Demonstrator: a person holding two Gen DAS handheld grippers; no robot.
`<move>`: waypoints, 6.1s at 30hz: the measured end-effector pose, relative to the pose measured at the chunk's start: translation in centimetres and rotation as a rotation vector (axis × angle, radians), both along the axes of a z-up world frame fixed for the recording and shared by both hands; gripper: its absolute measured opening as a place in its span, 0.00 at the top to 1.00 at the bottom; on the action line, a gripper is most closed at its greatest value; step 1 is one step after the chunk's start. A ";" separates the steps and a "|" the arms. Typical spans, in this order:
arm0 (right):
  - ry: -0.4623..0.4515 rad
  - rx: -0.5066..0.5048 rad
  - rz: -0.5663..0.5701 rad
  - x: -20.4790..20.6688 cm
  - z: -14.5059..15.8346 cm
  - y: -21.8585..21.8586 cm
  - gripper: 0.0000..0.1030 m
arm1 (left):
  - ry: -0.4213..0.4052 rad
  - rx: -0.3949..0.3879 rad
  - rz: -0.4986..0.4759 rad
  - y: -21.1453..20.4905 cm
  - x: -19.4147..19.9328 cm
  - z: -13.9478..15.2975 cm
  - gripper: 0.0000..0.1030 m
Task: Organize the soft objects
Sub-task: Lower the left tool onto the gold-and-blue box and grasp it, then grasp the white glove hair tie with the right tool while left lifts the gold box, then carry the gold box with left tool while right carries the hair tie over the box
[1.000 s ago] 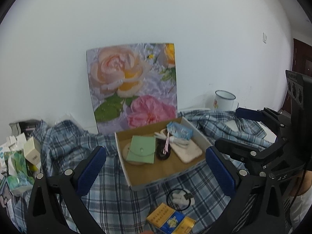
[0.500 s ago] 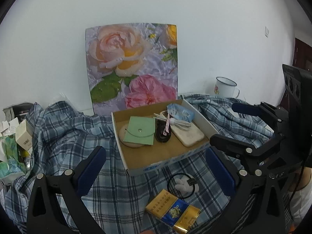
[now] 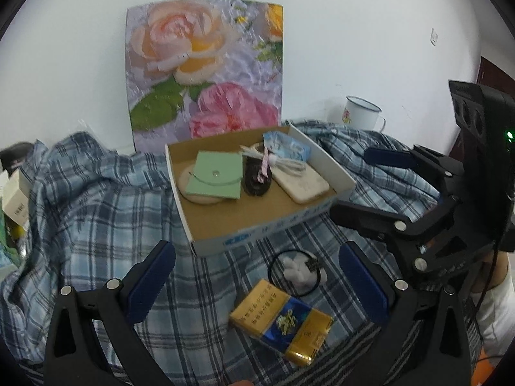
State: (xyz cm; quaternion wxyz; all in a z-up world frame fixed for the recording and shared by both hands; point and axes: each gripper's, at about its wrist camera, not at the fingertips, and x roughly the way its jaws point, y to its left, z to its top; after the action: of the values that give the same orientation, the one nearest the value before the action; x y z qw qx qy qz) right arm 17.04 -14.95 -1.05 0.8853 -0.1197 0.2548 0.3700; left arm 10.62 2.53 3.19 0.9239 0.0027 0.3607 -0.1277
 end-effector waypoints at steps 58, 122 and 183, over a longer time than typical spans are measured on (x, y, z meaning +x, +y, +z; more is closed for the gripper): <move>0.198 -0.181 0.239 -0.3 -6.3 3.8 0.16 | 0.237 0.150 -0.263 -3.1 -0.6 -8.0 0.07; -0.036 0.022 0.136 -1.0 -0.8 0.3 0.61 | -0.009 0.024 -0.064 0.8 -1.5 -2.4 0.07; -0.406 0.278 0.018 -1.9 17.8 -4.1 0.60 | -0.467 -0.013 0.055 -1.7 1.2 18.5 0.07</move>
State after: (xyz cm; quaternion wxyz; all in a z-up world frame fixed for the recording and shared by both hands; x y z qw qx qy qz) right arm 15.09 -19.02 16.73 0.9230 -0.0710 0.0172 0.3779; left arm 11.86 0.83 21.69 0.9854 0.0164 0.1361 -0.1006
